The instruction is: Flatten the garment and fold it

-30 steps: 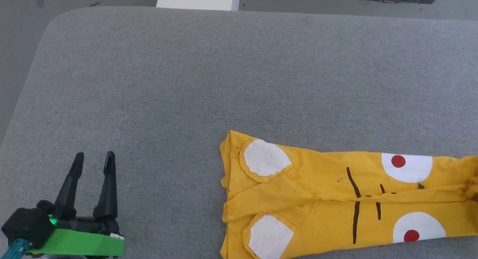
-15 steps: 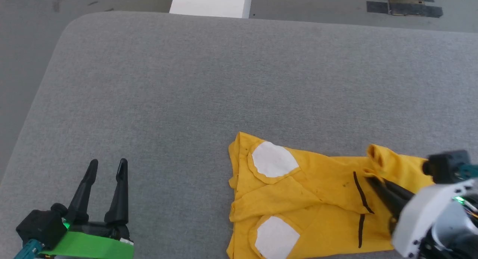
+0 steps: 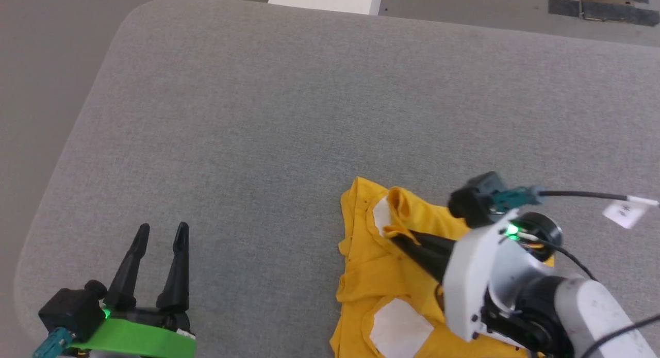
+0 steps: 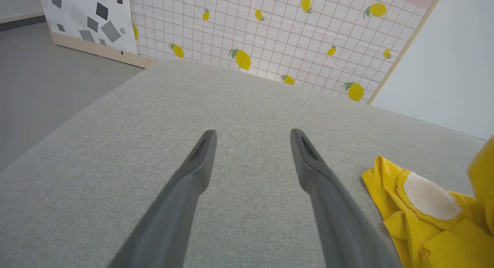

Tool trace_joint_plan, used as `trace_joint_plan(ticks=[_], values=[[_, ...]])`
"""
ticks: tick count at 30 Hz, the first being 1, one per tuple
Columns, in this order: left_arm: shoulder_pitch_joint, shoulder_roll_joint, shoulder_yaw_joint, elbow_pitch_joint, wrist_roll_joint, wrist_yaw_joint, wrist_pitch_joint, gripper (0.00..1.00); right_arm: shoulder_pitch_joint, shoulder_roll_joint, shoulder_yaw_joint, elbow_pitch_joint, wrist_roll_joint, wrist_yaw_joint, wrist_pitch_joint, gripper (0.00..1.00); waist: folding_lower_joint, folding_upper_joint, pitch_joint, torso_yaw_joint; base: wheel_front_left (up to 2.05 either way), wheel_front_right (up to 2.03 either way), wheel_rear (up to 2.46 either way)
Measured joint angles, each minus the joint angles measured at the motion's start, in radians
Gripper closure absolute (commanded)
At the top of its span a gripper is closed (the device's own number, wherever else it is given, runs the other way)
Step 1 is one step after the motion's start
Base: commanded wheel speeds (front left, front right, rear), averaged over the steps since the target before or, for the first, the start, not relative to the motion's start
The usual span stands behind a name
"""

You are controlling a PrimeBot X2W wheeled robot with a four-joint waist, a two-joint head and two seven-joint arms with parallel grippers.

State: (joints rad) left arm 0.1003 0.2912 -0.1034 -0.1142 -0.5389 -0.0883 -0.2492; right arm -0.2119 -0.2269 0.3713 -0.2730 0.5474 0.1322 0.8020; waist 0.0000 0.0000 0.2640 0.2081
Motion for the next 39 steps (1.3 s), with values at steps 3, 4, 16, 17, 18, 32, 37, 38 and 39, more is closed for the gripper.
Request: trace_joint_plan(ticks=[3, 4, 16, 17, 18, 32, 37, 38, 39], values=[[-0.004, -0.007, -0.005, 0.010, -0.003, 0.000, 0.000, 0.00, -0.048, 0.004, 0.055, 0.048, 0.001, 0.000, -0.002, 1.00, 0.0000, 0.0000, 0.000, 0.011, 0.00, 0.00, 0.00], [-0.005, -0.008, -0.006, 0.011, -0.005, -0.002, 0.000, 0.00, -0.065, 0.005, 0.076, 0.067, 0.001, 0.000, -0.006, 1.00, 0.0000, 0.0000, 0.000, 0.014, 0.00, 0.00, 0.00], [-0.013, -0.013, -0.019, 0.034, -0.007, -0.008, -0.003, 0.00, -0.224, 0.022, 0.284, 0.389, -0.098, 0.000, -0.093, 1.00, 0.0000, 0.0000, -0.004, 0.025, 0.00, 0.00, 0.00], [-0.015, -0.013, -0.021, 0.036, -0.007, -0.008, -0.003, 0.00, -0.235, 0.030, 0.292, 0.420, -0.110, 0.000, -0.104, 0.98, 0.0000, 0.0000, -0.003, 0.024, 0.00, 0.00, 0.00], [-0.018, -0.013, -0.023, 0.038, -0.007, -0.009, -0.003, 0.00, -0.248, 0.035, 0.306, 0.450, -0.123, 0.000, -0.108, 0.58, 0.0000, 0.0000, -0.002, 0.023, 0.00, 0.00, 0.00], [-0.028, -0.010, -0.029, 0.038, -0.010, -0.009, -0.003, 0.00, -0.268, 0.067, 0.151, 0.446, -0.121, 0.000, -0.299, 0.00, 0.0000, 0.0000, -0.017, -0.023, 0.00, 0.00, 0.00], [-0.022, -0.005, -0.029, 0.019, -0.010, -0.007, -0.003, 0.00, -0.120, -0.020, -0.084, 0.281, -0.205, 0.000, -0.317, 0.00, 0.0000, 0.0000, -0.018, -0.043, 0.00, 0.00, 0.00], [-0.021, -0.004, -0.029, 0.014, -0.010, -0.007, -0.003, 0.00, -0.076, -0.026, -0.135, 0.244, -0.221, 0.000, -0.310, 0.00, -0.0001, 0.0000, -0.017, -0.046, 0.00, 0.00, 0.00], [-0.021, -0.003, -0.030, 0.010, -0.010, -0.007, -0.003, 0.00, -0.038, -0.026, -0.177, 0.213, -0.235, 0.000, -0.308, 0.00, 0.0000, 0.0000, -0.016, -0.049, 0.00, 0.00, 0.00]])
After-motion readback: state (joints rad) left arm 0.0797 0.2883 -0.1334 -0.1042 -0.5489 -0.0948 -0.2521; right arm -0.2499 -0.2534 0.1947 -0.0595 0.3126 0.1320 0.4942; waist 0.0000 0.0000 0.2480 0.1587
